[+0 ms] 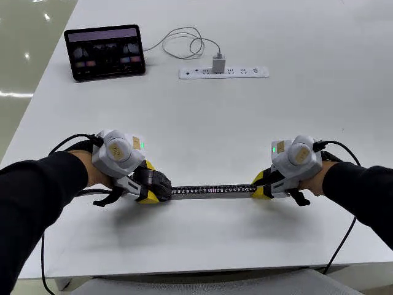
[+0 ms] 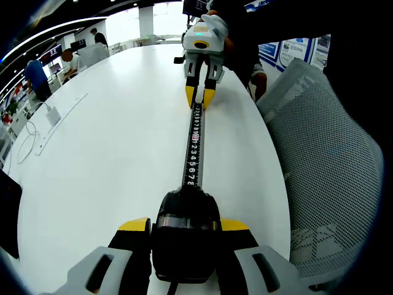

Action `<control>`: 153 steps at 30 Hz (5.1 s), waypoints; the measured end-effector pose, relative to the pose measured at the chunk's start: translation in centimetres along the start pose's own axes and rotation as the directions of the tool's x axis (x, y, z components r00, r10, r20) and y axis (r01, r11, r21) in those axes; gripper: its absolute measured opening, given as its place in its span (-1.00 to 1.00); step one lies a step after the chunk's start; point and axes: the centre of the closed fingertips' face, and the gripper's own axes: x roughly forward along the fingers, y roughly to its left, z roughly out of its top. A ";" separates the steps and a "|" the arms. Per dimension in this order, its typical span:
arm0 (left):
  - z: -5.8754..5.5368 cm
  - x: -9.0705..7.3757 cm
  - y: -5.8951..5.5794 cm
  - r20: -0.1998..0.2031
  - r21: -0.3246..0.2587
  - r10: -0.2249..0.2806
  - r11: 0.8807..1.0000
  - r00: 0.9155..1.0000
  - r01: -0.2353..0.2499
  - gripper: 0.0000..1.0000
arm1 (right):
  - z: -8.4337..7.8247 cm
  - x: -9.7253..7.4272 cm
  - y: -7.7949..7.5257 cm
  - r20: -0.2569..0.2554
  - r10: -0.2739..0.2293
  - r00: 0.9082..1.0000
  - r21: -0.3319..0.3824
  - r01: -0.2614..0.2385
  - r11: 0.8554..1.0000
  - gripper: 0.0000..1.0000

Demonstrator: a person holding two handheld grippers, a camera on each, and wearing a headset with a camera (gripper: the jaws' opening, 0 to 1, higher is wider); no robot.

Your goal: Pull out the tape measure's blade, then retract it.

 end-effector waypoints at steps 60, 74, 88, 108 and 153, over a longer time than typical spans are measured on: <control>0.1 0.1 0.0 0.017 -0.012 0.003 1.000 1.000 -0.003 -0.26 | -3.1 -2.6 -0.6 -0.039 -0.031 0.999 0.019 0.032 0.999 -0.84; 0.1 0.2 0.1 0.017 -0.015 0.001 1.000 1.000 -0.001 -0.26 | -3.3 -2.4 -0.9 -0.029 -0.033 0.999 0.027 0.034 0.999 -0.82; 0.2 0.1 0.1 0.020 -0.027 0.004 1.000 1.000 -0.003 -0.26 | -3.2 -2.3 -0.8 -0.030 -0.035 0.999 0.034 0.036 0.999 -0.81; 0.5 -0.2 0.6 0.038 -0.096 0.055 0.994 0.998 -0.051 -0.17 | -2.9 -2.3 -1.0 -0.096 -0.052 0.994 0.004 0.053 0.999 -0.77; -6.3 -10.1 -0.7 0.171 -0.605 0.537 0.719 0.826 -0.342 1.00 | -5.9 -9.8 3.7 0.057 -0.403 0.913 0.335 0.363 0.870 0.18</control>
